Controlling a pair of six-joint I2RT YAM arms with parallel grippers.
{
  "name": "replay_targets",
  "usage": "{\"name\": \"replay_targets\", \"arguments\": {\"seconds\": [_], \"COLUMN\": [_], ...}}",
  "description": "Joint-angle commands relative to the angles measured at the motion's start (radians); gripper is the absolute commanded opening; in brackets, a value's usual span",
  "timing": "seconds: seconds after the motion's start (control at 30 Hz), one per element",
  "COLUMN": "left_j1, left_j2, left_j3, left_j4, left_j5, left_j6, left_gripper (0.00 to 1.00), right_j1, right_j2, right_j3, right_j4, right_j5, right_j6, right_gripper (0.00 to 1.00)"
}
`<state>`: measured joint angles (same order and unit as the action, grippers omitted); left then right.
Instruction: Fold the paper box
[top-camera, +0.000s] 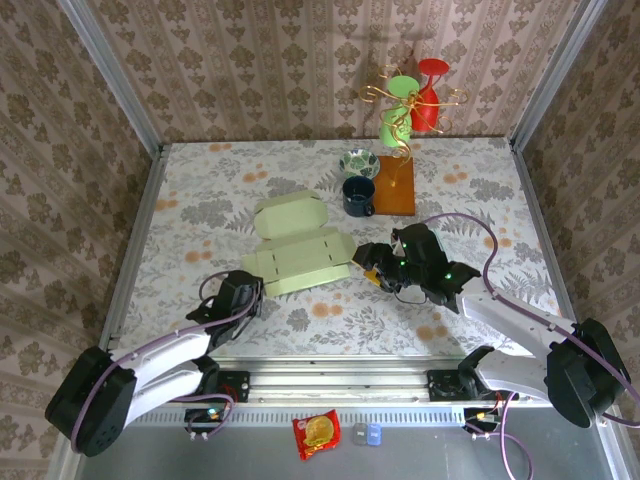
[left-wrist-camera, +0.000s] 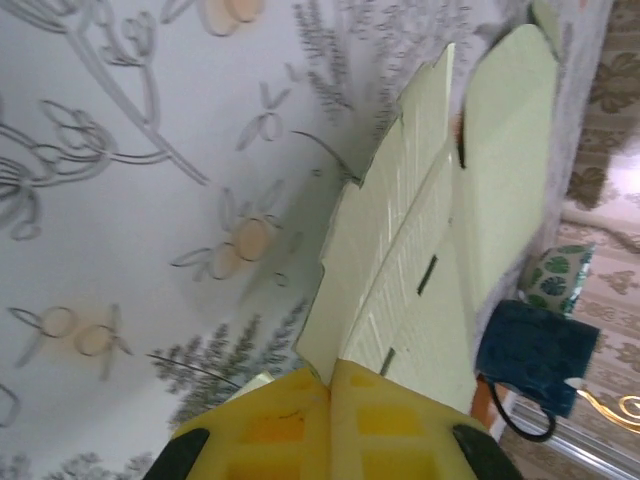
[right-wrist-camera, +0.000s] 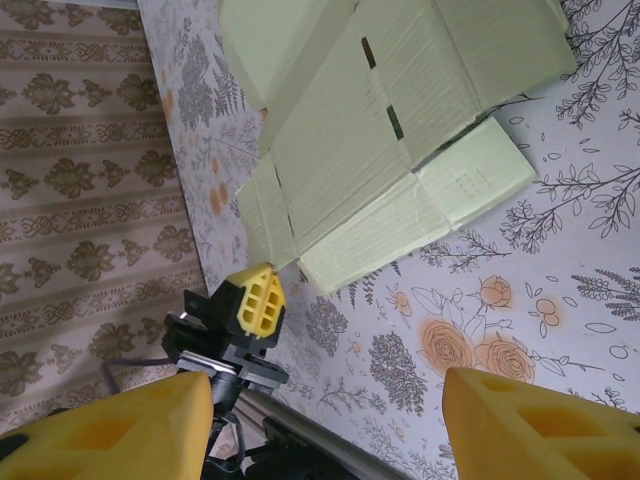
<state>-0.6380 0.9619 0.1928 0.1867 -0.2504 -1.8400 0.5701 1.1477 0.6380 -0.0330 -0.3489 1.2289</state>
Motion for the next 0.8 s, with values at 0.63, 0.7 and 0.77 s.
{"name": "replay_targets", "arguments": {"seconds": [0.63,0.7,0.77], "left_j1": [0.007,0.008,0.009], "left_j2": [-0.058,-0.054,-0.047], "left_j3": [0.155,0.16,0.16], "left_j4": [-0.111,-0.108,-0.1], "left_j5": [-0.007,0.005,0.014], "left_j6": [-0.043,-0.042,-0.041], "left_gripper": [0.0,0.0,0.0], "right_j1": [0.258,0.271,0.282], "right_j2": [0.448,0.495,0.535], "right_j3": [-0.074,-0.071,-0.06], "right_j4": [0.806,0.85,0.872], "right_j5": [0.374,0.398,0.402], "right_j6": [0.37,0.408,0.43], "right_gripper": [0.65,0.64,0.62]}}
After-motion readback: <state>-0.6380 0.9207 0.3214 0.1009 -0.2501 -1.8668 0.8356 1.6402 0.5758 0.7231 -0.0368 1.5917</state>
